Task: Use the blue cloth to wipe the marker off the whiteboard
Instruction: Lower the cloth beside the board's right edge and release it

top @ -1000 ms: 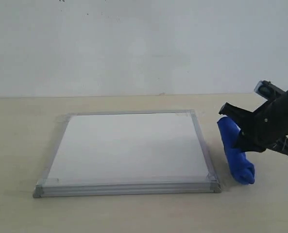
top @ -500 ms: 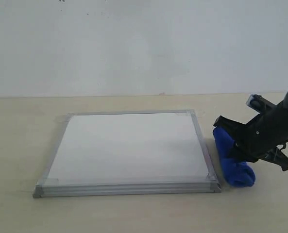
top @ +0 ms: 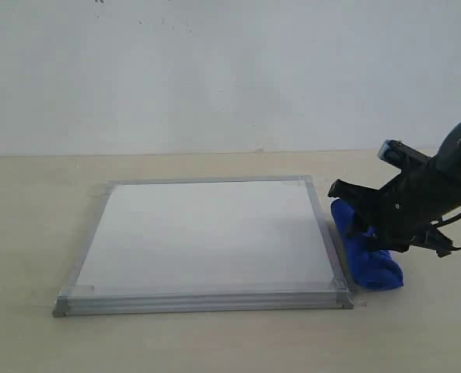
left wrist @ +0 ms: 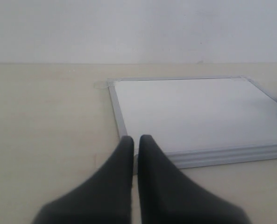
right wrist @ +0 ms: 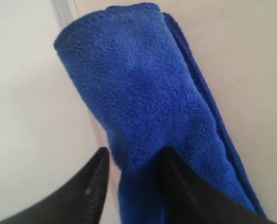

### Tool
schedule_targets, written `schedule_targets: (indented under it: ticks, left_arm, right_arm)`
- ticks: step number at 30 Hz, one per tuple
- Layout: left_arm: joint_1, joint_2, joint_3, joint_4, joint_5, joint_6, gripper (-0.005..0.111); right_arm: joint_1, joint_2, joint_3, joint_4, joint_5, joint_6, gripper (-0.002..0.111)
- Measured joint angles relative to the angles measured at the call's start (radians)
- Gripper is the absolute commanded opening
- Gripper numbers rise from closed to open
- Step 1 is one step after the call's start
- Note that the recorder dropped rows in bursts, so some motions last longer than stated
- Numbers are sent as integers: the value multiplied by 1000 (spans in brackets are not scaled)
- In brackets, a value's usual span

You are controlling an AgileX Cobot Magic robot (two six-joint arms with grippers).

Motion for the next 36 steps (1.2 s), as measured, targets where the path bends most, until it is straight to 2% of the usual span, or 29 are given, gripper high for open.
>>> schedule_targets:
  ticks: [1, 3, 7, 12, 16, 21, 26, 36]
  left_arm:
    - [0, 0, 0, 0, 0, 0, 4]
    - [0, 0, 0, 0, 0, 0, 4]
    - [0, 0, 0, 0, 0, 0, 4]
    - [0, 0, 0, 0, 0, 0, 4]
    - [0, 0, 0, 0, 0, 0, 4]
    - [0, 0, 0, 0, 0, 0, 4]
    - [0, 0, 0, 0, 0, 0, 4]
    - [0, 0, 0, 0, 0, 0, 4]
  right_arm:
    - [0, 0, -7, 0, 3, 0, 63]
    - [6, 0, -26, 4, 22, 0, 63]
    - [6, 0, -63, 9, 89, 0, 53]
    - [6, 0, -114, 8, 183, -3, 29]
    - [6, 0, -133, -14, 199, -5, 0]
    - [6, 0, -138, -104, 199, -11, 0]
    - [4, 37, -140, -240, 199, 72, 0]
    - [4, 70, -140, -290, 243, 45, 0]
